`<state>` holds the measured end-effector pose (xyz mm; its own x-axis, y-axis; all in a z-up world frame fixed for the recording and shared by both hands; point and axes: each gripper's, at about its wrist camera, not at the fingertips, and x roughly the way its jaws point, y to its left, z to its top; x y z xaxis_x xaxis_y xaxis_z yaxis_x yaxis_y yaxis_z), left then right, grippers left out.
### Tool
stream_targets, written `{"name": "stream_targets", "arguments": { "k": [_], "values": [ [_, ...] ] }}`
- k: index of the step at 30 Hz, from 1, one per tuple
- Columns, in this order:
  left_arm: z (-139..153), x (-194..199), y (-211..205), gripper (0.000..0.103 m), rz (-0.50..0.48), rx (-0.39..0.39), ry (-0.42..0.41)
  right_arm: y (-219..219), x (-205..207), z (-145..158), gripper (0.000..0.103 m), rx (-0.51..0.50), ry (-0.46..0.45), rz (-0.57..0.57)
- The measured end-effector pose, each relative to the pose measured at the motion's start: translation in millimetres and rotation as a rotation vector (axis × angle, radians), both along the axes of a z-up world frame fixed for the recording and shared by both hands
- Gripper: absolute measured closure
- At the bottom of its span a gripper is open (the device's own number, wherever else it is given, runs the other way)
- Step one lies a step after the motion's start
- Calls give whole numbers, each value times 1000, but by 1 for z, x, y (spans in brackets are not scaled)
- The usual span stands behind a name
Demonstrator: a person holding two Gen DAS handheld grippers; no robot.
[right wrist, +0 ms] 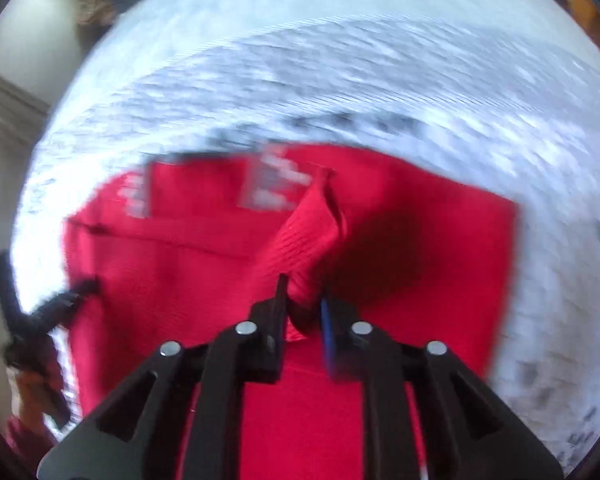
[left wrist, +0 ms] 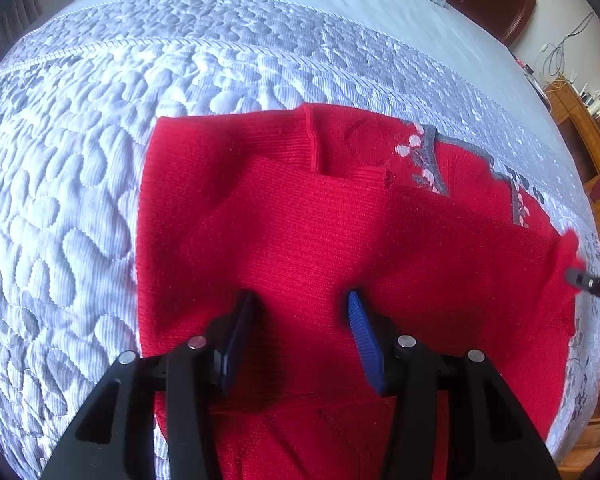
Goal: Fold small clothes
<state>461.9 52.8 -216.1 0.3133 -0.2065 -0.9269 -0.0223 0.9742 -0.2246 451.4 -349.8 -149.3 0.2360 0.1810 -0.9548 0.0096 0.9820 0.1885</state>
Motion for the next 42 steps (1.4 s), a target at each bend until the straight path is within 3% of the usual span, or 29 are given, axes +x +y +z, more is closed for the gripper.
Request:
{"name": "stream_targets", "arguments": {
  "k": [3, 6, 8, 11, 12, 17, 21, 25, 30, 34, 36, 39, 40, 41, 42],
  "values": [
    [-1, 1, -3, 52, 1, 15, -5, -41, -15, -18, 83, 17, 41, -81],
    [-1, 2, -5, 52, 2, 27, -8, -64, -23, -23, 67, 140, 41, -118],
    [-1, 3, -6, 52, 4, 32, -6, -63, -23, -25, 48, 193, 39, -112],
    [-2, 6, -8, 52, 5, 34, -4, -48, -14, -28, 48, 176, 38, -62],
    [-2, 6, -8, 52, 5, 35, -4, -41, -14, -29, 50, 158, 33, -36],
    [-2, 7, -8, 52, 5, 39, -6, -24, -15, -36, 92, 102, 2, 40],
    [-2, 7, -8, 52, 4, 39, -7, -30, -22, -25, 100, 136, -27, 29],
    [-3, 7, -10, 52, -1, 55, -16, -47, -43, -6, 100, 175, -50, -1],
    [-3, 8, -14, 51, 2, 79, -21, -49, -48, -48, 101, 141, 54, -29],
    [-4, 8, -17, 50, 2, 92, -32, -54, -53, -57, 101, 187, 32, -96],
    [-5, 7, -19, 50, 3, 107, -43, -48, -53, -57, 100, 154, 21, -78],
    [-2, 0, -22, 48, 12, 120, -90, -49, -57, -45, 89, 175, -3, -99],
    [2, -8, -24, 47, -2, 131, -116, -53, -63, -40, 68, 188, -13, -111],
    [6, -17, -26, 40, -19, 144, -123, -55, -74, -32, 40, 194, -31, -120],
    [10, -32, -30, 31, -54, 166, -124, -57, -85, -27, 37, 184, -50, -117]
  ]
}}
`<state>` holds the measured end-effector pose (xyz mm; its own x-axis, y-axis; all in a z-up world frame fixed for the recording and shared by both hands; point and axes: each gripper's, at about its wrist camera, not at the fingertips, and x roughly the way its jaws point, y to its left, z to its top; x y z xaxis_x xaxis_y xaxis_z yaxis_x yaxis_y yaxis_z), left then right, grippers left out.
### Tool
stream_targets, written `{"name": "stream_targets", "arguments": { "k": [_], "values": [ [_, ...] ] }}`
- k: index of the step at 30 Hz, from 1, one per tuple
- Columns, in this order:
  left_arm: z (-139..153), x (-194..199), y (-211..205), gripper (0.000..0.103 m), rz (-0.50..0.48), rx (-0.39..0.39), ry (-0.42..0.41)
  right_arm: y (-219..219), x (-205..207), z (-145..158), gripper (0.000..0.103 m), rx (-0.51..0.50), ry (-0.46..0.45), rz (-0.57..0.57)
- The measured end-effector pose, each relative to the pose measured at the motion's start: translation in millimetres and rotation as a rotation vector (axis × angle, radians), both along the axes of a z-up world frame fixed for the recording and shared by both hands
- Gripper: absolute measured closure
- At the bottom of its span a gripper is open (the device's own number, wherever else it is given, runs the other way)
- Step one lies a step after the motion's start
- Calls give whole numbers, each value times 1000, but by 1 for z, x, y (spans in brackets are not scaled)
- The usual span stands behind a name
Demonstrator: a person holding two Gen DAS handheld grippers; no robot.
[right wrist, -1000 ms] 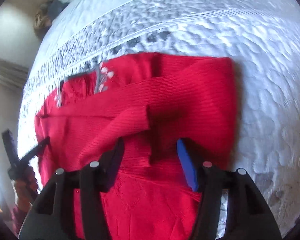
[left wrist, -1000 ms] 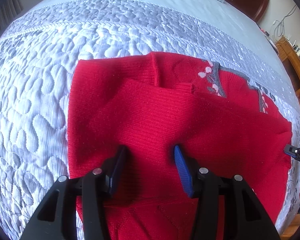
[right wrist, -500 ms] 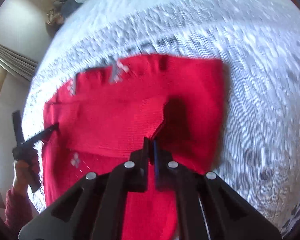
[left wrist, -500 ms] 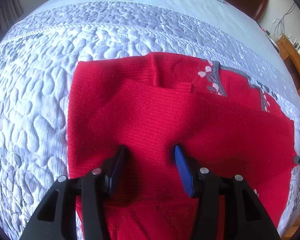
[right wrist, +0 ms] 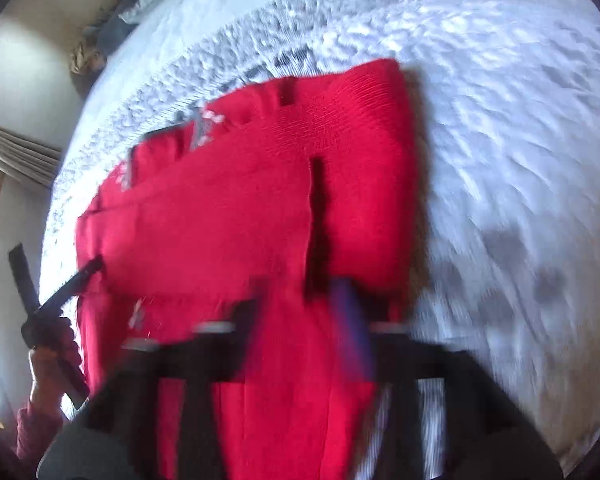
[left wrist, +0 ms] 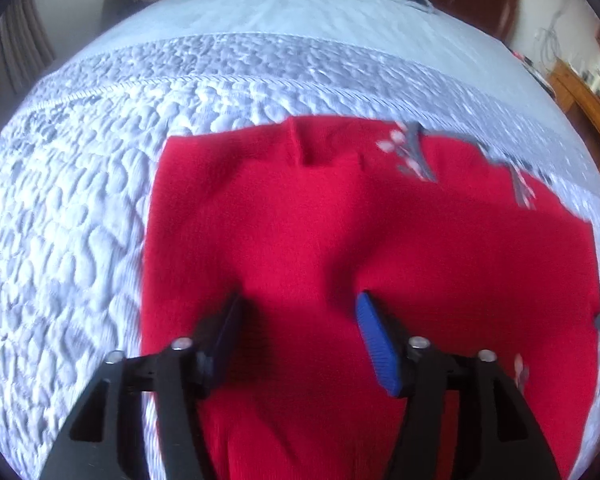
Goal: Fold small clothes
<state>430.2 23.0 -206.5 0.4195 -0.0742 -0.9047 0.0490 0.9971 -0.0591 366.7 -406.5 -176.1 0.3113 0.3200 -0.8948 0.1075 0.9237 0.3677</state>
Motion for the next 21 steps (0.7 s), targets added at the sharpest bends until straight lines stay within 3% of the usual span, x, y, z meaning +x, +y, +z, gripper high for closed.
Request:
{"name": "stream_targets", "arguments": {
  "k": [1, 3, 5, 8, 12, 16, 21],
  "values": [
    [3, -13, -3, 28, -23, 31, -8, 2, -19, 8, 42, -37, -30, 19],
    [6, -49, -10, 16, -67, 115, -10, 10, -56, 11, 42, -88, -39, 72],
    [4, -98, -7, 16, -77, 107, 8, 21, -103, 7, 42, -116, -37, 112],
    [4, -165, 6, 14, -42, 131, -38, 38, -170, -5, 42, -159, -24, 144],
    [7, -235, 25, 13, 19, 96, -70, 59, -248, -6, 39, -279, -92, 133],
    [14, -286, 31, 13, 25, 78, -65, 55, -291, -12, 35, -213, -59, 97],
    [20, -316, 38, 13, 7, 50, -49, 48, -323, -10, 35, -163, -44, 79]
  ]
}}
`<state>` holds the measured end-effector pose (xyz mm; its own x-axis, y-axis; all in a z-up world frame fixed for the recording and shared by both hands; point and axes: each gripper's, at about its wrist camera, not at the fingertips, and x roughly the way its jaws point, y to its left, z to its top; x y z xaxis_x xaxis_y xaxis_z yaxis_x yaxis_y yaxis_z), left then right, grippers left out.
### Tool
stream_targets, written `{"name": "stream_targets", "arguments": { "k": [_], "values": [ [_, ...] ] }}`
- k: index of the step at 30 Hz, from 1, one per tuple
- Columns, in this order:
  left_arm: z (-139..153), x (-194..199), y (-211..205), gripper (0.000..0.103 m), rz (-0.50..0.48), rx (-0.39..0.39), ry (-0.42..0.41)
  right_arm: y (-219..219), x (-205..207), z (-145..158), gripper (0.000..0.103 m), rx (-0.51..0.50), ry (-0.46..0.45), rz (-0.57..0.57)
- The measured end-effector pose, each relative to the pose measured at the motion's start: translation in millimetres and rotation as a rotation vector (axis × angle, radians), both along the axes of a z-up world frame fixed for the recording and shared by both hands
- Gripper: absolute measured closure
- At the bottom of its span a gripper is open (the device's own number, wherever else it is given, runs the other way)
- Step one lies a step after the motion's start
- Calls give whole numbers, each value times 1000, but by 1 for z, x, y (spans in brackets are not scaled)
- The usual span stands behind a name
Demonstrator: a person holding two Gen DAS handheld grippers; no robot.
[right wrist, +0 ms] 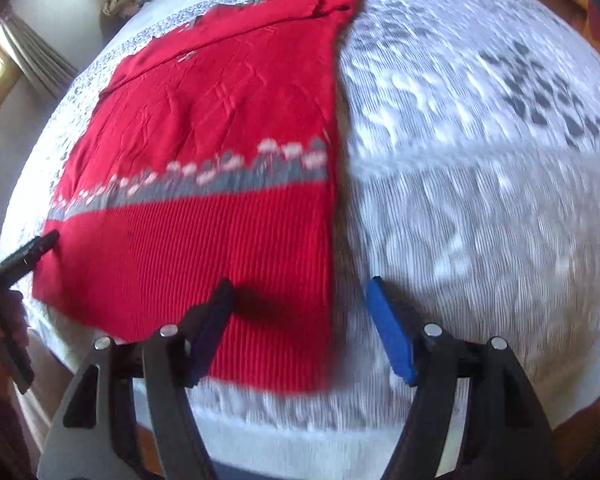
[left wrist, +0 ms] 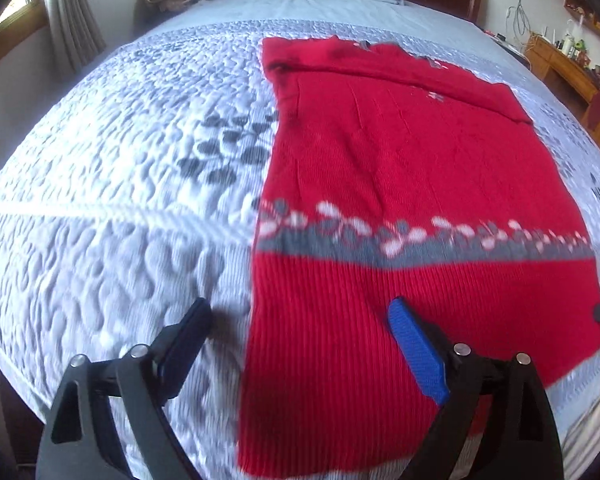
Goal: Fold small clothes
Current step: 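Grasp the sweater's other side edge with the left tool and fold it inward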
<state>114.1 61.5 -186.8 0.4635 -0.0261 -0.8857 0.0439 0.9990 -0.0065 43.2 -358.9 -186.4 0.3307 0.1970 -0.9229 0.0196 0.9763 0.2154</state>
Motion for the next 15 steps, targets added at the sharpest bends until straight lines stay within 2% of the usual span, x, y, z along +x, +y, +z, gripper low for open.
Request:
{"name": "stream_targets", "arguments": {
  "k": [3, 8, 10, 12, 14, 15],
  "values": [
    [4, -14, 11, 13, 8, -46, 19, -7, -12, 4, 35, 52, 16, -13],
    [8, -15, 30, 13, 51, -107, 45, -22, -14, 4, 40, 182, 54, -54],
    [9, -13, 38, 13, 64, -156, 68, -25, -12, 3, 40, 213, 70, -55],
    [9, -10, 43, 13, 74, -172, 94, -26, -12, 3, 41, 217, 85, -53],
    [8, -9, 46, 13, 79, -215, 113, -23, -9, 2, 54, 245, 97, -32],
    [6, -9, 47, 13, 69, -245, 136, -23, -11, 1, 57, 262, 103, -26]
  ]
}}
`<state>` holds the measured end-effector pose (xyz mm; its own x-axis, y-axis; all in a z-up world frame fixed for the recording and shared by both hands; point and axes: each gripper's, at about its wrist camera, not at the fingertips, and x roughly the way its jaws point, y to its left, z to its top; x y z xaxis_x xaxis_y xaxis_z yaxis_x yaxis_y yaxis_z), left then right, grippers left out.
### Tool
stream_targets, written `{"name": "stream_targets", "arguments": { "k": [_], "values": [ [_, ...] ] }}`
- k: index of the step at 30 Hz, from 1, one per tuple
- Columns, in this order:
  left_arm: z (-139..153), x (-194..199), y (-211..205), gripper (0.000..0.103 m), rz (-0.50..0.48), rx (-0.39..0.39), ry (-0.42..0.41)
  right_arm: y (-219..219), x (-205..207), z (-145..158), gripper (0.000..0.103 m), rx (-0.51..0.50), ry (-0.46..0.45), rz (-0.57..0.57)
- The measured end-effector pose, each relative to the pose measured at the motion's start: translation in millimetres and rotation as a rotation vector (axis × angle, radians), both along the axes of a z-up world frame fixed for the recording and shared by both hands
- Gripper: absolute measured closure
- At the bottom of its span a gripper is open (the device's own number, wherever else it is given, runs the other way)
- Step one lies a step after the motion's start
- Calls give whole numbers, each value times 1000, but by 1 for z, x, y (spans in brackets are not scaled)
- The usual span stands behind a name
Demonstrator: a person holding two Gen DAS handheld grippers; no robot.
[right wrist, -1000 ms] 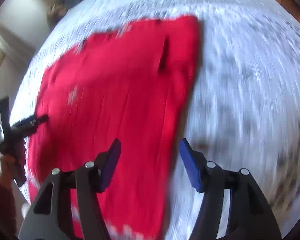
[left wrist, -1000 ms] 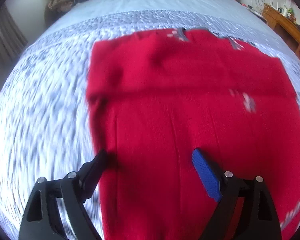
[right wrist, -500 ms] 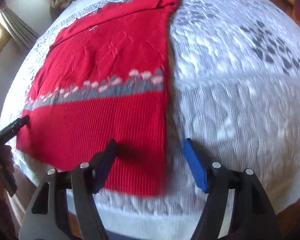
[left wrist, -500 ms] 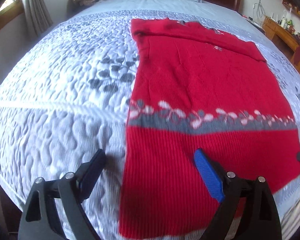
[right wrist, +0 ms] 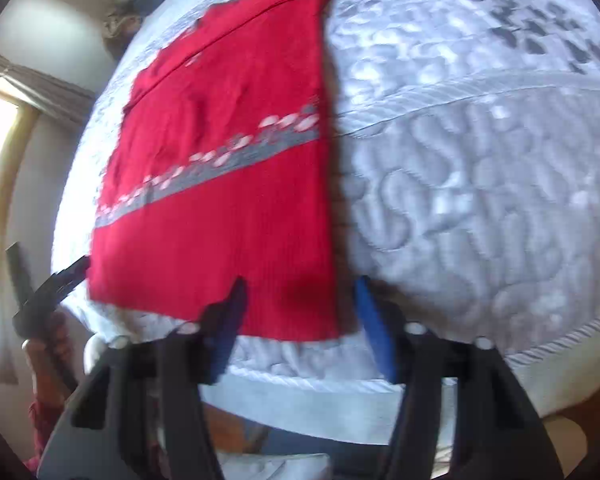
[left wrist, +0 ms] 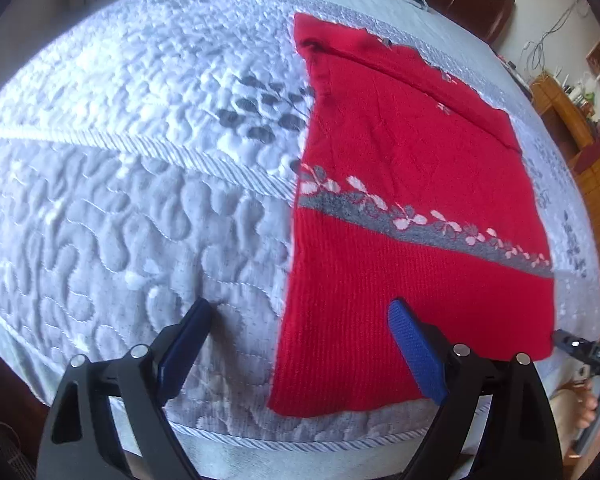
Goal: Fold small clothes
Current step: 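Grasp the sweater's other side edge with the left tool and fold it inward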
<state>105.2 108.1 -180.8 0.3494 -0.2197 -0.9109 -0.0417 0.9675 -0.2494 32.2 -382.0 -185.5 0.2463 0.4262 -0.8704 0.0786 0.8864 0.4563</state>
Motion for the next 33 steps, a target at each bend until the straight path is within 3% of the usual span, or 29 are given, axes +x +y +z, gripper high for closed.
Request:
{"name": "stream_targets", "arguments": {
  "k": [2, 3, 4, 6, 9, 12, 13, 21, 24, 27, 33],
  "values": [
    [-1, -1, -2, 14, -5, -5, 7, 3, 1, -3, 65, 9, 10, 7],
    [-1, -1, -2, 20, -13, -8, 11, 6, 4, -3, 68, -6, 9, 13],
    [0, -2, -2, 25, -17, -15, 15, 7, 4, -3, 81, -11, 8, 19],
    [2, -4, -1, 54, -18, -14, 29, 10, 7, -5, 95, 25, 12, 33],
    [2, -3, 2, 71, -14, 4, 50, 11, 8, -2, 95, 23, 0, 42],
    [6, -5, 9, 93, -14, -29, 63, 12, 6, 3, 95, 6, -22, 56],
    [8, -7, 10, 96, -14, -47, 68, 14, 6, 6, 95, 12, -34, 60],
    [26, -17, 5, 99, -27, -114, 31, 7, 7, 33, 95, 87, -102, 58],
    [24, -16, 5, 99, -32, -70, 40, 7, 9, 35, 95, 84, -105, 63],
    [9, -16, 0, 95, -56, 27, 59, 9, 10, 24, 95, 58, -71, 73],
    [7, -22, -5, 82, -66, 15, 48, 7, 7, -2, 93, 33, 0, 48]
  ]
}}
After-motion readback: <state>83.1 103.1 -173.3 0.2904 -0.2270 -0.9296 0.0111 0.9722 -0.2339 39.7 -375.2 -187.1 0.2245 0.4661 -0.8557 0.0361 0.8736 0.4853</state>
